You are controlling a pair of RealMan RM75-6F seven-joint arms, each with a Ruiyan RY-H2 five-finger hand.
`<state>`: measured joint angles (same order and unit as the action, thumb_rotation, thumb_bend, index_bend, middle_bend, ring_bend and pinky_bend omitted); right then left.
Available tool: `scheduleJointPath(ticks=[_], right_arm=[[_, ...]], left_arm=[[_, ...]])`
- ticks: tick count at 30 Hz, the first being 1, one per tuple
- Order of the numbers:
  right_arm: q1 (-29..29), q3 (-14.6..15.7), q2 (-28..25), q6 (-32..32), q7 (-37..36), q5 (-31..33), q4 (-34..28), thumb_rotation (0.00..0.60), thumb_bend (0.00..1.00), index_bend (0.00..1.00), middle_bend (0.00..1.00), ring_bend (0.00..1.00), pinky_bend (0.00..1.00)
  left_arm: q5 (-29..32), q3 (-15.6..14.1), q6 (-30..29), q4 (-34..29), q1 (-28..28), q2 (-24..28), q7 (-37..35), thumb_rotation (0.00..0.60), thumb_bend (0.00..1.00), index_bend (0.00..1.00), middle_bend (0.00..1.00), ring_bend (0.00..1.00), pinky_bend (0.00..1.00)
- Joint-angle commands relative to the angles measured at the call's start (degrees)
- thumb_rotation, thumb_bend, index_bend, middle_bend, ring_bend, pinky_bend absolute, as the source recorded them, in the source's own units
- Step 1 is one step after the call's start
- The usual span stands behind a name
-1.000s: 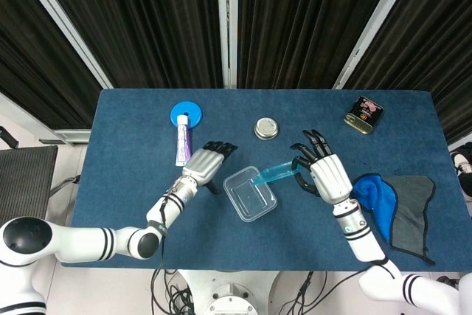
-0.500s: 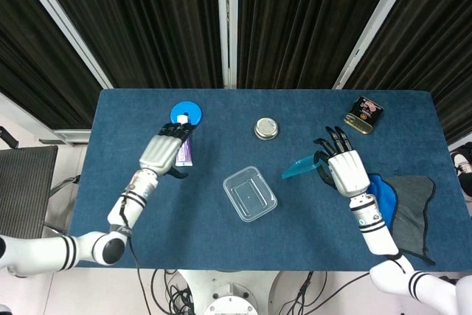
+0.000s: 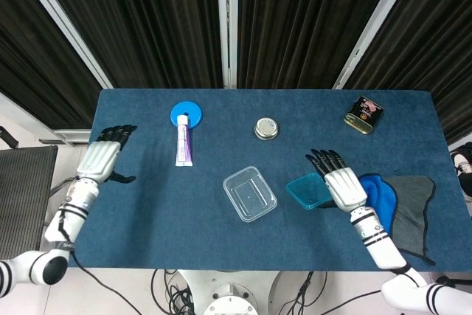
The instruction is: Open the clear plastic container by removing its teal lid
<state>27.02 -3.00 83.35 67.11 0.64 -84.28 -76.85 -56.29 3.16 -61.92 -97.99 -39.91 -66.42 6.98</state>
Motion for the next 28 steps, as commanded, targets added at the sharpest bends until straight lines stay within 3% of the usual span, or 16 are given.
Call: scheduleJointPath(ticks=[1, 8, 13, 19, 28], right_arm=[[-1.03, 0.22, -5.84, -0.03, 1.13, 0.64, -5.71, 0.476, 0.05, 0.00, 0.00, 0.00, 0.00], [-4.27, 2.14, -16.10, 2.08, -2.57, -0.36, -14.35, 0.482, 0.11, 0.00, 0.01, 0.00, 0.00], [-7.41, 2.77, -20.74, 5.60, -7.36, -0.93, -16.89, 0.568, 0.22, 0.00, 0.14, 0.00, 0.00], [-12.20, 1.88, -20.90, 12.92, -5.60, 0.43, -17.09, 0.600, 0.31, 0.04, 0.18, 0.00, 0.00], [-18.83, 3.24, -21.07, 20.29, -4.85, -0.72, -19.23, 0.600, 0.32, 0.05, 0.17, 0.00, 0.00]], left_arm=[[-2.40, -1.41, -2.22, -0.84, 3.74, 2.37, -2.74, 0.600, 0.00, 0.04, 0.03, 0.00, 0.05], [-5.04, -2.61, -6.58, -1.01, 9.69, 5.80, -4.80, 0.600, 0.00, 0.04, 0.03, 0.00, 0.05], [-7.13, -3.52, -10.46, -1.62, 14.04, 7.38, -5.06, 0.600, 0.00, 0.06, 0.04, 0.00, 0.05], [-10.33, -4.67, -16.29, -3.12, 19.09, 8.43, -3.72, 0.600, 0.00, 0.08, 0.04, 0.00, 0.05], [-15.24, -6.72, -25.26, -5.31, 27.29, 7.90, -0.86, 0.600, 0.00, 0.09, 0.04, 0.00, 0.04]])
